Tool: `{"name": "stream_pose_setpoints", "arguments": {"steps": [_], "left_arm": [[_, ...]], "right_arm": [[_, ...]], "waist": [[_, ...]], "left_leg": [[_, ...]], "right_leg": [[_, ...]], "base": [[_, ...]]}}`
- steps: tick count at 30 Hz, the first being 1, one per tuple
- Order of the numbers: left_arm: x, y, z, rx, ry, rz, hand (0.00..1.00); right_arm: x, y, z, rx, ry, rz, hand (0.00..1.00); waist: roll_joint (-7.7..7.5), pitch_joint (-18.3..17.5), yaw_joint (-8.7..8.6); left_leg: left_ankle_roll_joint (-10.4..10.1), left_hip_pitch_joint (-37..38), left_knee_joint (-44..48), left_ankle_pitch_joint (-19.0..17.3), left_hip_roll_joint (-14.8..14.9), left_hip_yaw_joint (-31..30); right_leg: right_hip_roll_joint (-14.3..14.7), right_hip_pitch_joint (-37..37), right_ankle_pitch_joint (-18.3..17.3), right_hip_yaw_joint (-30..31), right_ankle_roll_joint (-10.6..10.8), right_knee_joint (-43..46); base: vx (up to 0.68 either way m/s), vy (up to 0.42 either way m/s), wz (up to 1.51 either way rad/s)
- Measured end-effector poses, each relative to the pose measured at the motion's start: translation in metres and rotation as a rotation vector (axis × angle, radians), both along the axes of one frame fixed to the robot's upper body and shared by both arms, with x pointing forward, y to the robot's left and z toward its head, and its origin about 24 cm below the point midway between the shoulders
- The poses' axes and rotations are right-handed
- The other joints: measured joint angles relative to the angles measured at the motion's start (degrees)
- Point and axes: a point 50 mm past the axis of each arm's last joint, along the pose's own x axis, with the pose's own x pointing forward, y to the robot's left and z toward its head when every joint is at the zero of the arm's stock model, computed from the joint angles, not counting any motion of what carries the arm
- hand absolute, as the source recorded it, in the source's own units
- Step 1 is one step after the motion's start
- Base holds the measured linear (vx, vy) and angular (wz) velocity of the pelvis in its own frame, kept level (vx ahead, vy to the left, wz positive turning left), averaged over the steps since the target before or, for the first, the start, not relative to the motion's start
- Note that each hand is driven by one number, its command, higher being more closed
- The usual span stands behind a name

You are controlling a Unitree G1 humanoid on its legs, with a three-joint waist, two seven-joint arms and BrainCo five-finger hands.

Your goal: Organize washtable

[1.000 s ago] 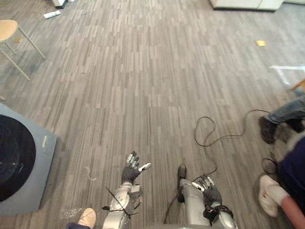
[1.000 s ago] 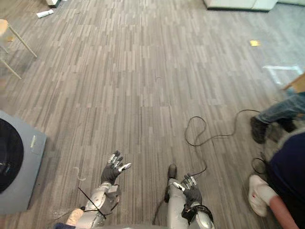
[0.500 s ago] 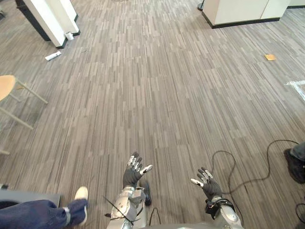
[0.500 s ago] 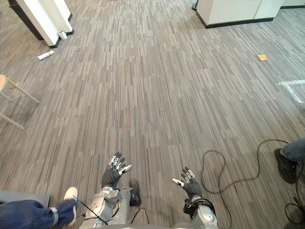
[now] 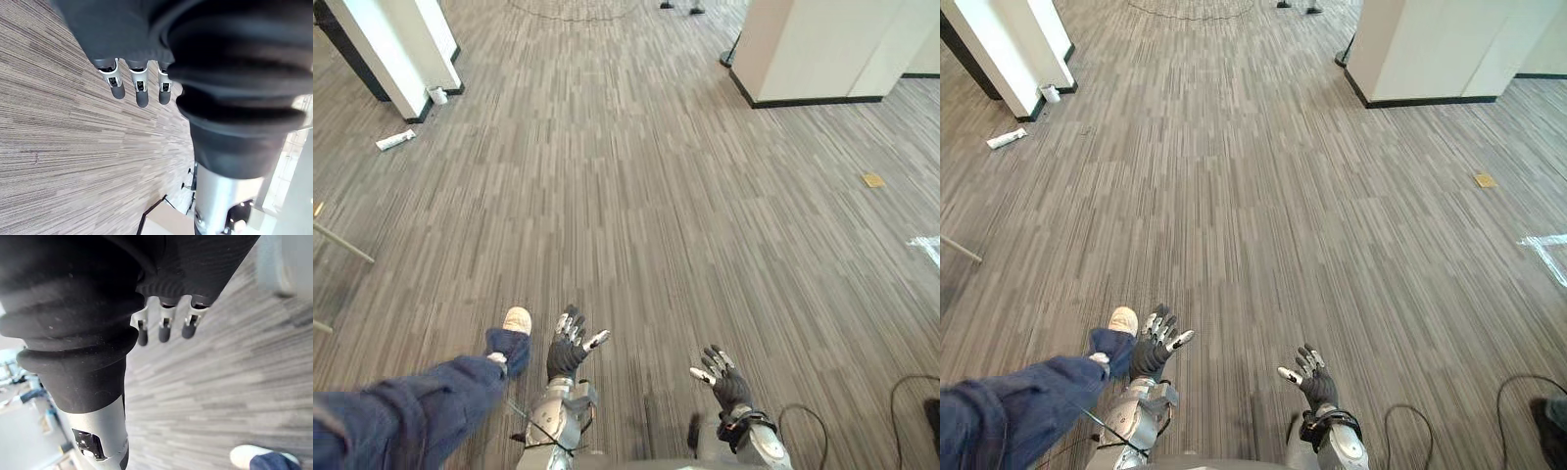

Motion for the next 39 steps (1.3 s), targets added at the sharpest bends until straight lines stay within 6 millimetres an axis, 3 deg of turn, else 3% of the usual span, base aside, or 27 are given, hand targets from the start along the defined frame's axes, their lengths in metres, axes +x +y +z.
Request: {"name": "stream_pose_setpoints", "arguments": {"steps": [1, 2, 3, 4, 5, 6, 7, 8, 9, 11, 14, 15, 17, 18, 19, 21, 23, 25, 26, 27, 30, 32, 34, 36, 37, 38, 39], "left_arm": [[-0.001, 0.0, -0.002, 0.003, 0.008, -0.003, 0.0], [-0.003, -0.007, -0.01, -0.015, 0.053, -0.005, 0.0], [-0.003, -0.009, -0.01, -0.022, 0.052, -0.007, 0.0], [-0.003, -0.012, -0.01, -0.027, 0.054, -0.017, 0.0], [-0.002, -0.015, -0.01, -0.039, 0.052, -0.014, 0.0], [-0.002, -0.015, -0.01, -0.043, 0.056, -0.007, 0.0], [-0.003, -0.014, -0.012, -0.039, 0.06, -0.009, 0.0], [0.0, -0.015, -0.01, -0.058, 0.054, -0.012, 0.0], [-0.001, -0.014, -0.012, -0.073, 0.065, 0.001, 0.0], [-0.006, -0.008, -0.015, -0.07, 0.079, 0.028, 0.0], [-0.013, 0.001, -0.018, -0.065, 0.101, 0.073, 0.0], [-0.021, 0.006, -0.022, -0.062, 0.125, 0.097, 0.0], [-0.028, 0.009, -0.023, -0.062, 0.14, 0.115, 0.0], [-0.03, 0.011, -0.024, -0.061, 0.149, 0.127, 0.0], [-0.031, 0.014, -0.025, -0.056, 0.157, 0.148, 0.0], [-0.027, 0.022, -0.016, -0.059, 0.12, 0.209, 0.0], [-0.03, 0.033, -0.017, -0.045, 0.127, 0.257, 0.0], [-0.045, 0.038, -0.023, -0.028, 0.169, 0.27, 0.0], [-0.046, 0.043, -0.025, -0.003, 0.186, 0.259, 0.0], [-0.048, 0.046, -0.027, 0.011, 0.198, 0.252, 0.0], [-0.043, 0.048, -0.025, 0.025, 0.187, 0.242, 0.0], [-0.033, 0.042, -0.021, 0.017, 0.151, 0.215, 0.0], [-0.018, 0.036, -0.017, 0.013, 0.113, 0.178, 0.0], [0.004, 0.027, -0.011, 0.016, 0.068, 0.136, 0.0], [0.007, 0.027, -0.01, 0.019, 0.059, 0.132, 0.0], [0.007, 0.025, -0.014, 0.031, 0.078, 0.117, 0.0], [0.006, 0.019, -0.018, 0.026, 0.097, 0.102, 0.0]], "right_arm": [[-0.002, -0.001, -0.001, -0.005, 0.008, 0.003, 0.0], [0.006, -0.008, 0.002, -0.032, -0.008, 0.019, 0.0], [0.01, -0.009, 0.004, -0.033, -0.02, 0.012, 0.0], [0.011, -0.011, 0.004, -0.034, -0.023, 0.008, 0.0], [0.01, -0.013, 0.004, -0.042, -0.022, 0.011, 0.0], [0.009, -0.013, 0.003, -0.045, -0.014, 0.026, 0.0], [0.011, -0.011, 0.004, -0.04, -0.021, 0.024, 0.0], [0.013, -0.013, 0.003, -0.029, -0.017, -0.001, 0.0], [0.017, -0.015, 0.005, -0.028, -0.024, -0.019, 0.0], [0.021, -0.015, 0.008, -0.03, -0.041, -0.025, 0.0], [0.029, -0.011, 0.012, -0.019, -0.069, -0.011, 0.0], [0.028, -0.008, 0.012, -0.013, -0.064, -0.003, 0.0], [0.025, -0.007, 0.01, -0.012, -0.057, 0.002, 0.0], [0.022, -0.006, 0.008, -0.008, -0.044, -0.003, 0.0], [0.018, -0.002, 0.005, 0.005, -0.028, 0.0, 0.0], [0.021, 0.007, 0.007, 0.019, -0.04, 0.03, 0.0], [0.026, 0.019, 0.009, 0.043, -0.057, 0.057, 0.0], [0.022, 0.026, 0.006, 0.065, -0.044, 0.055, 0.0], [0.02, 0.029, 0.005, 0.076, -0.032, 0.05, 0.0], [0.019, 0.03, 0.003, 0.08, -0.021, 0.054, 0.0], [0.023, 0.028, 0.004, 0.065, -0.029, 0.061, 0.0], [0.024, 0.022, 0.006, 0.048, -0.043, 0.056, 0.0], [0.027, 0.017, 0.009, 0.037, -0.058, 0.058, 0.0], [0.028, 0.009, 0.009, 0.029, -0.063, 0.035, 0.0], [0.028, 0.009, 0.009, 0.03, -0.062, 0.036, 0.0], [0.025, 0.007, 0.007, 0.021, -0.049, 0.044, 0.0], [0.027, 0.003, 0.008, 0.007, -0.051, 0.05, 0.0]], "waist": [[-0.58, -0.06, 0.18], [2.83, -0.65, 0.68], [3.54, -0.36, 0.73], [5.2, -0.45, 0.92], [5.64, -0.26, 1.05], [5.64, -0.21, 1.74], [5.99, -0.04, 1.88], [7.59, 0.38, 2.28], [7.81, 1.02, 3.4], [6.65, 1.26, 3.6], [5.77, 1.58, 5.07], [5.48, 1.68, 5.3], [5.35, 1.72, 5.54], [4.5, 1.94, 6.33], [1.92, 1.02, 7.33], [0.44, 1.02, 6.73], [-0.57, 1.45, 9.06], [-3.52, -0.47, 9.16], [-5.9, -1.0, 7.9], [-6.31, -1.15, 7.56], [-2.53, 1.07, 6.25], [1.59, 1.59, 3.18], [3.07, 2.22, 1.74], [2.61, 2.28, 1.32], [1.7, 2.24, 1.0], [1.87, 1.85, 0.31], [3.79, 1.44, 0.29]], "left_leg": [[-1.64, 1.96, -0.23, 0.0, -0.25, -0.82], [-5.56, 3.49, 1.53, 2.28, 3.02, -0.98], [-7.66, 3.19, 3.17, 4.98, 3.68, -1.03], [-8.54, 2.25, 7.2, 12.37, 4.6, -1.68], [-11.91, 0.68, 12.12, 21.05, 5.29, -1.35], [-17.4, -2.61, 20.13, 37.22, 6.45, -0.57], [-15.4, -5.97, 28.73, 36.81, 8.44, 0.27], [-17.19, -13.52, 49.11, 32.3, 12.88, 2.7], [-12.62, -18.18, 60.73, 25.49, 15.85, 6.43], [-6.61, -24.43, 63.87, 17.94, 17.31, 11.42], [-4.78, -35.01, 52.37, 10.81, 17.62, 14.51], [-4.86, -38.08, 37.54, 10.57, 17.18, 14.5], [-7.26, -38.49, 17.3, 12.77, 15.14, 13.95], [-7.6, -38.5, 8.43, 20.32, 13.55, 12.46], [-2.02, -37.59, 9.95, 23.22, 10.49, 13.01], [0.2, -41.95, 22.13, 16.21, 12.41, 13.11], [-1.25, -43.94, 35.17, 12.02, 15.08, 13.72], [-1.57, -37.89, 27.42, 3.61, 8.84, 13.94], [-0.43, -36.01, 26.86, 1.36, 5.72, 14.3], [0.04, -34.63, 26.31, 0.35, 4.5, 14.21], [0.33, -22.6, 17.22, -0.89, 3.68, 13.23], [-1.24, -11.58, 4.71, 1.97, 3.18, 12.14], [-1.48, -7.76, 1.49, 2.19, 2.85, 11.05], [-4.11, -3.11, -0.13, 1.19, 1.58, 10.83], [-5.34, -0.9, -0.9, 0.81, 0.86, 10.84], [-7.49, 3.74, -0.68, -0.2, 0.6, 9.89], [-8.96, 4.16, 0.03, 0.62, 1.97, 10.05]], "right_leg": [[-0.72, -0.66, 2.7, -1.06, -2.29, -0.65], [-0.62, -0.54, 11.34, -2.66, -8.55, 4.41], [-0.75, -0.51, 12.16, -2.83, -9.5, 6.42], [-0.15, -0.13, 10.28, -2.39, -10.59, 11.22], [-0.08, 1.45, 7.06, -2.52, -10.58, 13.82], [0.66, 5.24, 2.67, -1.9, -9.74, 14.73], [1.53, 7.65, 0.78, -1.57, -9.56, 13.58], [4.44, 13.01, -1.22, -1.99, -10.19, 11.15], [6.87, 19.28, -1.78, -0.84, -10.34, 7.88], [7.86, 28.27, -2.56, 0.68, -9.46, 1.12], [8.03, 37.26, -4.17, 4.25, -7.23, -6.54], [7.55, 41.02, -5.35, 4.22, -5.34, -9.13], [6.74, 44.68, -7.15, 4.27, -2.46, -10.4], [5.39, 47.75, -8.84, 4.45, -0.45, -11.04], [2.67, 49.71, -9.1, 4.31, 0.71, -11.79], [1.26, 49.46, -5.73, 4.17, 2.95, -9.88], [-0.16, 47.68, -3.85, 6.99, 0.79, -1.6], [-8.09, 38.67, -1.86, 8.58, -2.04, 22.46], [-11.24, 35.01, 4.77, 10.34, -1.74, 29.95], [-12.1, 33.14, 10.15, 11.81, -1.05, 33.31], [-7.9, 22.07, -2.39, 9.43, -5.95, 51.65], [-4.07, 14.29, -9.74, -0.14, -7.03, 47.32], [-2.87, 9.35, -10.57, -4.85, -7.16, 35.64], [-0.89, 5.74, -1.89, -11.63, -6.76, 4.41], [-0.68, 5.31, -0.06, -13.33, -7.32, -1.34], [0.29, 4.76, 7.73, -12.86, -15.2, -2.85], [0.12, 4.37, 9.69, -12.8, -15.49, -0.09]], "base": [[1.07, -0.211, 0.56], [0.73, -0.137, 0.15], [1.13, -0.254, 0.04], [0.76, -0.209, -0.02], [1.27, -0.368, -0.19], [0.7, -0.213, -0.25], [0.86, -0.179, -0.39], [0.8, -0.053, -0.67], [0.92, -0.053, -0.77], [0.59, 0.002, -0.65], [0.63, 0.133, -0.65], [0.75, 0.264, -0.47], [0.67, 0.296, -0.3], [0.77, 0.376, -0.17], [0.93, 0.439, -0.04], [0.69, 0.337, -0.14], [0.69, 0.45, -0.72], [0.44, 0.424, -0.35], [0.48, 0.314, 0.3], [0.45, 0.187, 0.32], [0.59, 0.172, 0.08], [0.74, 0.209, 0.35], [0.62, 0.088, 0.5], [0.77, -0.017, 0.63], [1.01, -0.075, 0.52], [0.87, -0.061, 0.22], [1.1, -0.109, -0.01]]}}
